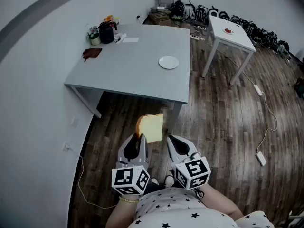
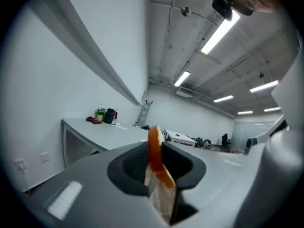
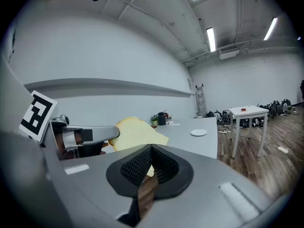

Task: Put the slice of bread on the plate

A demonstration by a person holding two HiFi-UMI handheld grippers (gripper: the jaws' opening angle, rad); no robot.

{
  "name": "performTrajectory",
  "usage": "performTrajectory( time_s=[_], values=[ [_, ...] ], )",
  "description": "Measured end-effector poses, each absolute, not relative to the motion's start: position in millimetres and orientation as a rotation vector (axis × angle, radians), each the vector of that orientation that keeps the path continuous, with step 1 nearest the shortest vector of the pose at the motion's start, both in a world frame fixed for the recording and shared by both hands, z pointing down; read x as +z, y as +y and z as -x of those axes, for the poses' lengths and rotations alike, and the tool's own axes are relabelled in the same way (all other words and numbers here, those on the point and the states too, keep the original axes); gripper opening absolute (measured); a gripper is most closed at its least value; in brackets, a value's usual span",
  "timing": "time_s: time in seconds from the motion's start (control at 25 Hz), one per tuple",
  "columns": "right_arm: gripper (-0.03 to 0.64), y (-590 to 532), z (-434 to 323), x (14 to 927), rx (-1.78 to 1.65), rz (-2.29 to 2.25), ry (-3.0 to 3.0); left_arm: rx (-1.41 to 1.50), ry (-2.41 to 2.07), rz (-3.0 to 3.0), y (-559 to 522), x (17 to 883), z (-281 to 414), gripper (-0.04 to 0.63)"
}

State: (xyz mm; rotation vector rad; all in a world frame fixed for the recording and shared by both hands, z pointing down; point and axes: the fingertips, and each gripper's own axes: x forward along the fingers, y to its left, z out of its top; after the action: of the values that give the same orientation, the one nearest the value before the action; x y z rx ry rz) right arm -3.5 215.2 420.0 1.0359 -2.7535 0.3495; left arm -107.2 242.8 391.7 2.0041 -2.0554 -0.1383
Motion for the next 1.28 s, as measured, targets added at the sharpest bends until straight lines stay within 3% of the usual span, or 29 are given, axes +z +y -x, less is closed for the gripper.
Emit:
performTrajectory(
  time_s=[0.84,1.28],
  values=[
    [-0.003,220,35,442,0.419,-1.058,-2.700,-0.127,-2.016,-1.999,241,412,141,0.087],
    [-0.003,117,37,450,0.417,-1.007,-2.718,-0.093,-2.045,-1.978,144,421,144,0.087]
  ],
)
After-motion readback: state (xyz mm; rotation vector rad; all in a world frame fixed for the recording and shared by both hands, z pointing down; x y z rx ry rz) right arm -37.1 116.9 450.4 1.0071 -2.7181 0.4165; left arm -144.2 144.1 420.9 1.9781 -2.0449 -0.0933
